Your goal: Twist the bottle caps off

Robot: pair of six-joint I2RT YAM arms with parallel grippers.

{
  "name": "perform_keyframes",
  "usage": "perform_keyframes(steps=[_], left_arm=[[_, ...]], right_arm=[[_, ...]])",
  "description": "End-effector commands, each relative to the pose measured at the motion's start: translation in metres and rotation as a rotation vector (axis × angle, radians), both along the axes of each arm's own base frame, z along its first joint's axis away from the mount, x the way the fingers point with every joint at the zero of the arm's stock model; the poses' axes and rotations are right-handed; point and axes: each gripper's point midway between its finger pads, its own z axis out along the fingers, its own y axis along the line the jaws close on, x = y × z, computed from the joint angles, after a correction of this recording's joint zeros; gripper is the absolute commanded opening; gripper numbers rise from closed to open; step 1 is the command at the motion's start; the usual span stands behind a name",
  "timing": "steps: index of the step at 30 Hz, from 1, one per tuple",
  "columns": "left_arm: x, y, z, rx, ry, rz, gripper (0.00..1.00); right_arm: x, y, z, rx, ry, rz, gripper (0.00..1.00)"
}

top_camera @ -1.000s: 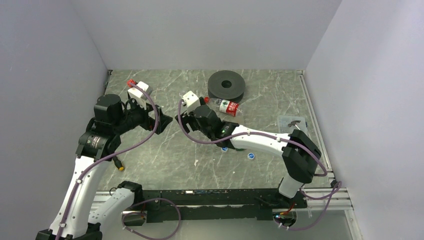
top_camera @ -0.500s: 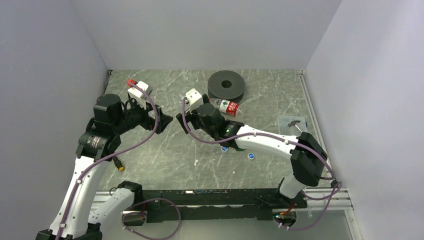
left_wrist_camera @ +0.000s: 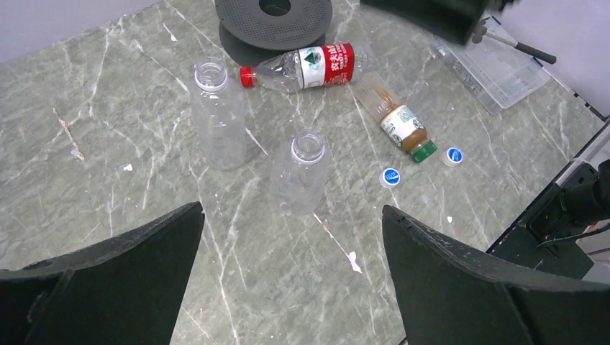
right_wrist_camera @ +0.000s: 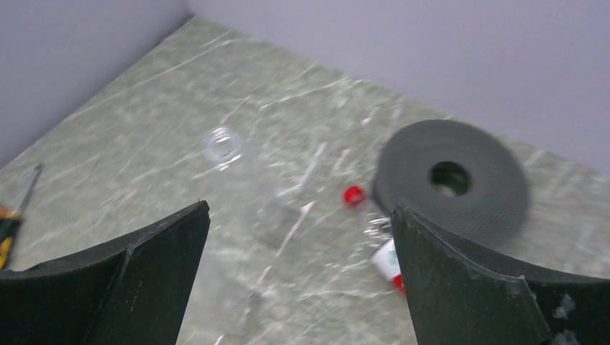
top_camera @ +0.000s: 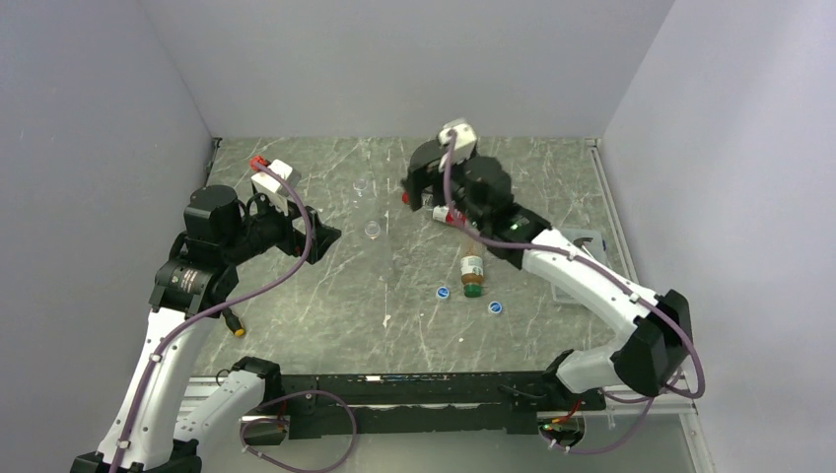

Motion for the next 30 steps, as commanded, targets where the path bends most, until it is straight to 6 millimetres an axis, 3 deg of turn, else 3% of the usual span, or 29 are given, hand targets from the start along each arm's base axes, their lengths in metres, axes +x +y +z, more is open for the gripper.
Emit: perform_keyframes(steps=[1,3,7,10,21,30], left_arm=[[-0.003,-0.005,0.026,-0.039,-0.070,-0.026,1.00],[-0.003,-0.006,0.026,-0.043,-0.069,-0.031,0.99],[-0.003,-0.006,0.027,-0.048,-0.069,-0.030,0.99],[-0.005,-0.006,0.028,-0.044,-0.069,-0.032,0.99],[-0.007,-0.005,0.029,-0.037,-0.087,-0.035,0.99],[-0.007,-0.007,0.030,-0.041,-0.089,-0.046,0.99]], right_arm=[[0.038,-0.035,-0.013,-0.066,0.059,-0.098,1.00],[0.065,-0.049,-0.052,-0.182,0.123,-0.167,1.00],[0.101,-0.065,-0.137,-0.422,0.248,-0.256,1.00],[0.113,-0.069,-0.171,-0.495,0.306,-0.264,1.00],[0.115,-0.076,-0.208,-0.479,0.372,-0.233,1.00],[0.094,-0.067,-0.237,-0.457,0.455,-0.117,1.00]])
